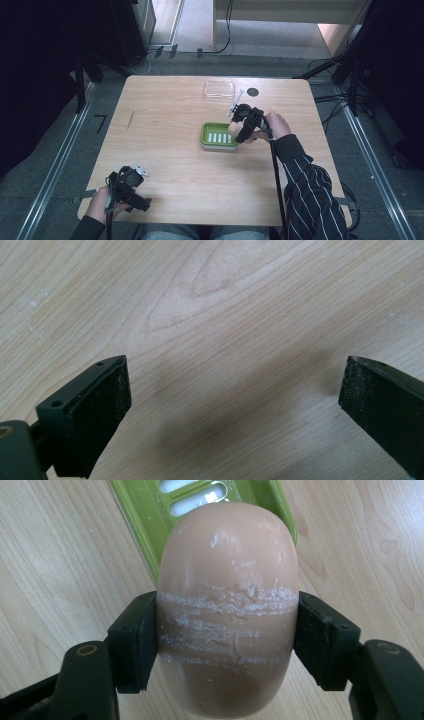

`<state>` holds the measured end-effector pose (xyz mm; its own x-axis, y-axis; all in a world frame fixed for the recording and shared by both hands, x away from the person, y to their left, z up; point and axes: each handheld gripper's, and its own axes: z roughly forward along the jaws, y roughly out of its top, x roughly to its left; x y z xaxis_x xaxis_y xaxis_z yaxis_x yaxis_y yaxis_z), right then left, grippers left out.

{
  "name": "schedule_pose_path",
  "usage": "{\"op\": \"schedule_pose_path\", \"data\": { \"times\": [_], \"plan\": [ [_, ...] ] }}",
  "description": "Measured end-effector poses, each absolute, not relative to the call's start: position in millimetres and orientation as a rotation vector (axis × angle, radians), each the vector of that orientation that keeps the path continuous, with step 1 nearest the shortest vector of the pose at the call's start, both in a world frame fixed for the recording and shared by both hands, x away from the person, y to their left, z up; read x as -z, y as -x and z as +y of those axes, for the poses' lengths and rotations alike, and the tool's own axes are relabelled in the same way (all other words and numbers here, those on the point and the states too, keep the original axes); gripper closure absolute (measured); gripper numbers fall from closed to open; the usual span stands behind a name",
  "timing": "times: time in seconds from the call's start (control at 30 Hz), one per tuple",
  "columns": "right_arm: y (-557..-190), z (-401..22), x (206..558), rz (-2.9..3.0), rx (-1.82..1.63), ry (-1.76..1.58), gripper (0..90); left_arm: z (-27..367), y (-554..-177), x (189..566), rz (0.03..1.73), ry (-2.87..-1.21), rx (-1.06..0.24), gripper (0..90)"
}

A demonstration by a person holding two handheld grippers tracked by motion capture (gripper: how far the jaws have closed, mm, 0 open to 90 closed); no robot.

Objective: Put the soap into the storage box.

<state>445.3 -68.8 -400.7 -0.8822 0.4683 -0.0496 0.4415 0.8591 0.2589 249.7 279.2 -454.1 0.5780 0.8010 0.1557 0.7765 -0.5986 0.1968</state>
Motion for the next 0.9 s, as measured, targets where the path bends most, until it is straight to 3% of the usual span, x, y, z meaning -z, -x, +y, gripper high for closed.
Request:
{"op": "schedule_pose_path", "data": {
  "times": [0.9],
  "plan": [
    [-453,-49,396,2.938,-0.377,-0.584,33.7,284,-247,454,1.371,-2.682,-0.344,0.8]
  ]
}}
